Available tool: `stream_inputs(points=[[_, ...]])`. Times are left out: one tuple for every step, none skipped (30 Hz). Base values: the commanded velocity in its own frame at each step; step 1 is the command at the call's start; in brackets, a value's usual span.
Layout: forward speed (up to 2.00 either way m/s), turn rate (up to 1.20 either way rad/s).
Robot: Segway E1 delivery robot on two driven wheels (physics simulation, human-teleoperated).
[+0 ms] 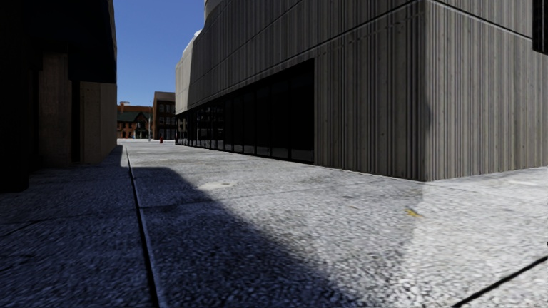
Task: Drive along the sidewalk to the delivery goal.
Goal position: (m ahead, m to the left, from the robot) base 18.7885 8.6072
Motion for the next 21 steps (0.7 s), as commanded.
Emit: stream_inputs(points=[[2.0, 0.49], [2.0, 0.49], [2.0, 0.49], [2.0, 0.49], [2.0, 0.49], [2.0, 0.49], [2.0, 0.49], [2.0, 0.49], [2.0, 0.49], [2.0, 0.49], [2.0, 0.49], [2.0, 0.49], [2.0, 0.49], [2.0, 0.49], [2.0, 0.49], [2.0, 0.49], [2.0, 0.49], [2.0, 0.49], [2.0, 0.48], [2.0, 0.46], [2.0, 0.42]])
